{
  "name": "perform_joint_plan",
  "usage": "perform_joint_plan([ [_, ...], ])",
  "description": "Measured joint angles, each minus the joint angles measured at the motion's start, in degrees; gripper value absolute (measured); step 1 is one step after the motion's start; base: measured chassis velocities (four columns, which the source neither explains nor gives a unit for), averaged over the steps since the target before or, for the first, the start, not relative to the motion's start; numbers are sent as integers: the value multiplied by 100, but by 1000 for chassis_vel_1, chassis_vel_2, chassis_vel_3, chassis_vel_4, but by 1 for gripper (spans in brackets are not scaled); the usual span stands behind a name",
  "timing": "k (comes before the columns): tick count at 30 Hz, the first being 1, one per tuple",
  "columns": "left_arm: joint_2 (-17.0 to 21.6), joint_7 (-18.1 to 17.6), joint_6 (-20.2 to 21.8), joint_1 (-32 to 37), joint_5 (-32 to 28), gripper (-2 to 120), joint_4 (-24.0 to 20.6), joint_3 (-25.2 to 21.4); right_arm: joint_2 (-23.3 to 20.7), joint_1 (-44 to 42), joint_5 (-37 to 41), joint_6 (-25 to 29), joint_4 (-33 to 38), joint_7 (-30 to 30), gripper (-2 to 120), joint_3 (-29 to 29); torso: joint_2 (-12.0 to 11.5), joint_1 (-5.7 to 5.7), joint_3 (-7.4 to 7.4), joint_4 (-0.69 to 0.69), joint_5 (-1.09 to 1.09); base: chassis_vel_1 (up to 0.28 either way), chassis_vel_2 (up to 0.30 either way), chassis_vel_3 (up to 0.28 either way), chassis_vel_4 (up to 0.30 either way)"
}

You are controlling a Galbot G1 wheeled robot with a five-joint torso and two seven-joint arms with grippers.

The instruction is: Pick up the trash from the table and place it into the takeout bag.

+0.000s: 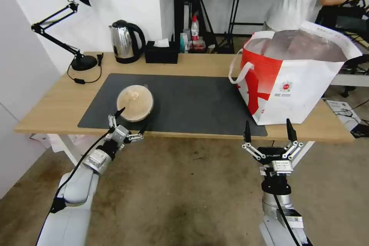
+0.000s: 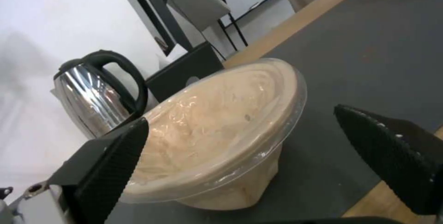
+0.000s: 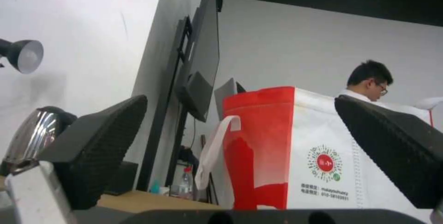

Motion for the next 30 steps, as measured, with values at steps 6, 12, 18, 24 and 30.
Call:
perform_joint_plan([
  [6,54,0,20,-105,-7,100,44,8,0,0,0,0,0,0,100,0,0,0,0,0,0,0,0,0,0],
  [12,122,-1,31,-196,-21,100,110,24,0,0,0,0,0,0,100,0,0,0,0,0,0,0,0,0,0],
  [18,150,-1,38,-257,-19,100,169,54,0,0,0,0,0,0,100,0,0,0,0,0,0,0,0,0,0],
  [24,157,6,40,-267,-7,100,196,88,0,0,0,0,0,0,100,0,0,0,-1,0,0,0,0,0,0],
  [30,152,9,41,-264,6,100,216,89,0,0,0,0,0,0,100,0,0,0,-1,0,0,0,0,0,0],
])
